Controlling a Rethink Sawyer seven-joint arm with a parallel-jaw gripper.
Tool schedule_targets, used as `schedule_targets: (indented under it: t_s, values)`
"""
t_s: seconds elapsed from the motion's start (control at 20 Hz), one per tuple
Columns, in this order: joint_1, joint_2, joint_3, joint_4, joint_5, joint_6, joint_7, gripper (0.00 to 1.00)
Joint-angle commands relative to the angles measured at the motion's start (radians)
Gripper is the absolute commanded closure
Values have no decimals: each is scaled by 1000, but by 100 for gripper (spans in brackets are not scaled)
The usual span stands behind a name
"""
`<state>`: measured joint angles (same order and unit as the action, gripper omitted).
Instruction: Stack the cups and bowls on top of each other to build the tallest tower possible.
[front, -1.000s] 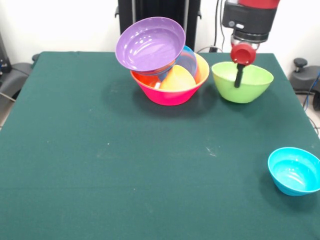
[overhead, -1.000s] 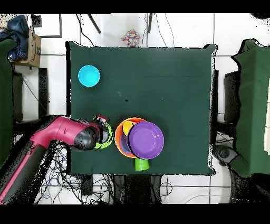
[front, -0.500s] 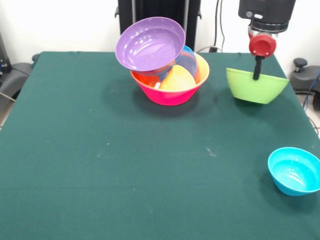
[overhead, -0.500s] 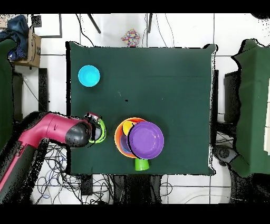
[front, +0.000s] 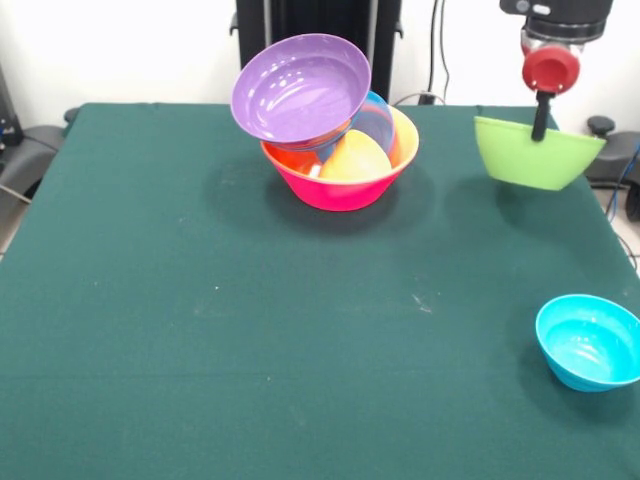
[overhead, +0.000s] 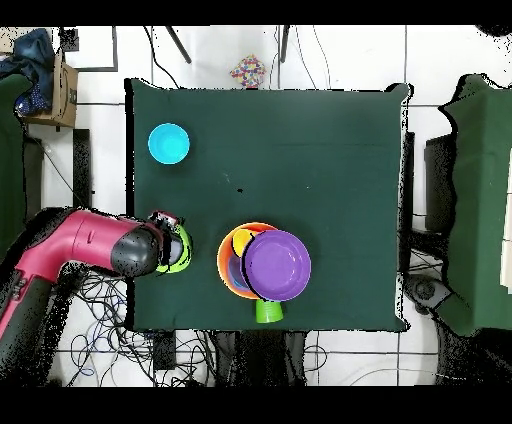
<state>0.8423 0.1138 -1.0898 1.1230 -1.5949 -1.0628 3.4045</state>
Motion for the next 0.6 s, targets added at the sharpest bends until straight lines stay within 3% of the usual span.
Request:
schedule_targets:
  t_s: [0.05,0.6]
  values:
    - [-17,-20,68,-78,-37,-93,277,100]
    - [-55,-104,-61,-85,-115,-268,276,100]
